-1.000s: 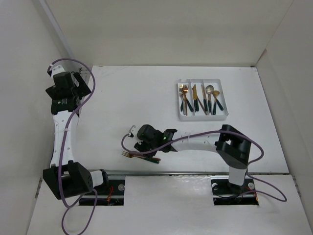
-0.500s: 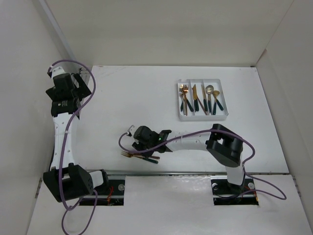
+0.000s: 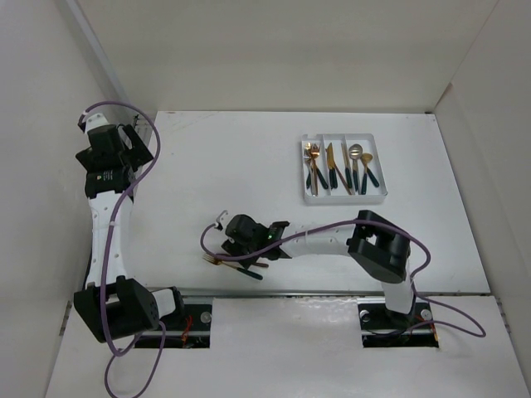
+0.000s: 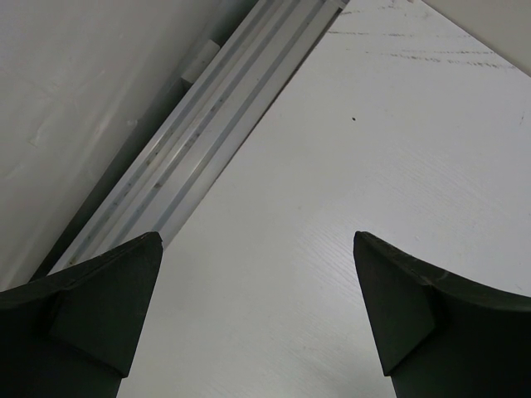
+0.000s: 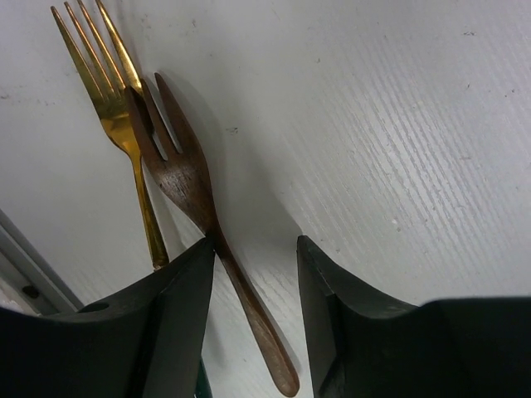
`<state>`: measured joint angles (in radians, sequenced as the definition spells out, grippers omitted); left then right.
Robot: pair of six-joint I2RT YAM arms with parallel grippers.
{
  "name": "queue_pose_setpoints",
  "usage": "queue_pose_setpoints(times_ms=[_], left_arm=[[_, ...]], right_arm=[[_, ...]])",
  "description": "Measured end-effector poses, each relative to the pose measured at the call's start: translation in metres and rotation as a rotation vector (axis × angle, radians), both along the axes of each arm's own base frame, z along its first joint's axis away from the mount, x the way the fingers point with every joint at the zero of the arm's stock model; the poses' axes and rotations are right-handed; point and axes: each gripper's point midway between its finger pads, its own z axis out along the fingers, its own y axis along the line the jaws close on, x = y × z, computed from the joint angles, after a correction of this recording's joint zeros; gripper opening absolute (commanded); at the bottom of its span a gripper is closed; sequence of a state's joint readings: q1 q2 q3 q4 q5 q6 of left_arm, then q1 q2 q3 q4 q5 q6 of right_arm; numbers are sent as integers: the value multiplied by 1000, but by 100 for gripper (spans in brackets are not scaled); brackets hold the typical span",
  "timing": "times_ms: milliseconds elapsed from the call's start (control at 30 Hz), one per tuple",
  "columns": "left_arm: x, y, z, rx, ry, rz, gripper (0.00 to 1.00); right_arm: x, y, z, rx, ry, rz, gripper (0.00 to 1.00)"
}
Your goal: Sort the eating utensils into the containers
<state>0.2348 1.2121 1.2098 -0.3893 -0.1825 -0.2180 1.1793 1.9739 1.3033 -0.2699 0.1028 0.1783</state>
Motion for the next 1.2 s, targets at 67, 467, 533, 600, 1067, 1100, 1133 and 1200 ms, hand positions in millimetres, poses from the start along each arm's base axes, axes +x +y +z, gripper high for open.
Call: queue_pose_setpoints(times_ms=[67,467,533,600,1067,1100,1133,1200], left_arm=[[0,1,0,-1,0,2,100],[0,1,0,-2,-1,1,100],[-1,2,0,-3,-1,4,100],[-1,2,0,-3,-1,5,100],[-1,3,-3,-5,4,7,100],[-1,3,-3,-5,4,7,100],[-1,3,-3,-5,4,8,100],[-1,4,-3,-5,4,9,100]], right_arm=[[-3,-2,0,1,-9,8,50],[-9,-27,3,-52,-35,60,50],[-11,-30,5,-53,-36,69,50],[-15,-37,7,-56,-32,78,50],[-46,-69,-2,-112,13,120,50],[-46,-70,-3,-121,15,111,48],[-47,-72,-4,-132,18,102,47],[-47,-70,-4,-137,24,81,45]])
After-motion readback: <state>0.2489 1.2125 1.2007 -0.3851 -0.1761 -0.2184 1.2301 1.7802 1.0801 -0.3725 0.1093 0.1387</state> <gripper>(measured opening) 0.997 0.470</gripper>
